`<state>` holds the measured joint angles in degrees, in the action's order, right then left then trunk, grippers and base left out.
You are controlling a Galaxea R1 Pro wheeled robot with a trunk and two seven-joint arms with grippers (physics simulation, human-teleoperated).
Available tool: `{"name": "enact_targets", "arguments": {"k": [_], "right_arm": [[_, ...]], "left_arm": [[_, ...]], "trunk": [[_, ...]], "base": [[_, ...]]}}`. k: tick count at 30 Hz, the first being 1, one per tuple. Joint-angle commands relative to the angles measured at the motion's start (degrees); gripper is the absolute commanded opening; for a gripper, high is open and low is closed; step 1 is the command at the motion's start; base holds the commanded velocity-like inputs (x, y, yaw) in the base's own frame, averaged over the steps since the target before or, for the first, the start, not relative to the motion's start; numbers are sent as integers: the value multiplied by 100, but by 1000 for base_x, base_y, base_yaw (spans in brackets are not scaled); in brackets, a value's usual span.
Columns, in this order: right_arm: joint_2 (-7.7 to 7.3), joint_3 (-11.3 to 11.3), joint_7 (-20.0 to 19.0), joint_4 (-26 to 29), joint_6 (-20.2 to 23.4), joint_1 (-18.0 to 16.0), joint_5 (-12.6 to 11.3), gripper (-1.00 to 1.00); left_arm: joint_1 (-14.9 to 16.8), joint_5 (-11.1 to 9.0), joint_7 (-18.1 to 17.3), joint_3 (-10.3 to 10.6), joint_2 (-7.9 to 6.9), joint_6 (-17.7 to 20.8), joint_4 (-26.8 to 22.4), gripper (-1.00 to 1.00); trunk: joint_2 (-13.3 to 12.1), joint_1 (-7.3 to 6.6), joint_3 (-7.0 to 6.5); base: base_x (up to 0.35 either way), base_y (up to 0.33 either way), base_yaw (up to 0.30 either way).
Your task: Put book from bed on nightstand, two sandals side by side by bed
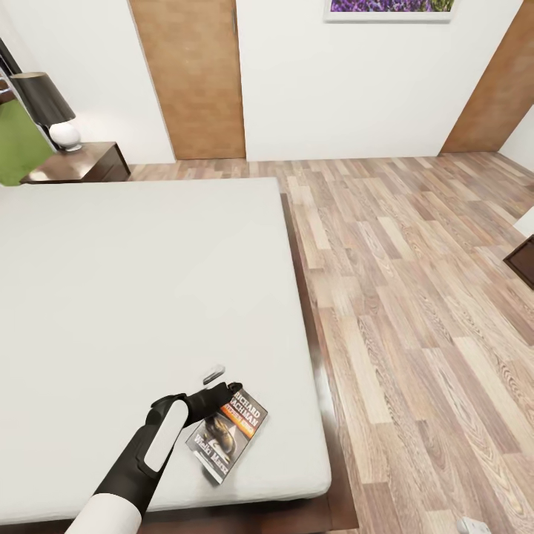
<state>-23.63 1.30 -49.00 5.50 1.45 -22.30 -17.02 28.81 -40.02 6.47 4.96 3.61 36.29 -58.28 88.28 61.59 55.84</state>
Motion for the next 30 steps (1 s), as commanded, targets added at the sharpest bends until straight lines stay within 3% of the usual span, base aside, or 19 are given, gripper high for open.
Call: {"name": "enact_targets", "arguments": {"k": [1, 30], "right_arm": [[-1, 12, -22, -2, 15, -2, -11, 100], [-1, 13, -22, -4, 15, -2, -11, 100]], "left_arm": [[1, -70, 56, 5, 0, 18, -8, 100], [1, -68, 56, 14, 0, 18, -5, 100]], "trunk": [[2, 0, 4], [2, 0, 4]], "base": [[0, 0, 0], [-81, 0, 0]]}}
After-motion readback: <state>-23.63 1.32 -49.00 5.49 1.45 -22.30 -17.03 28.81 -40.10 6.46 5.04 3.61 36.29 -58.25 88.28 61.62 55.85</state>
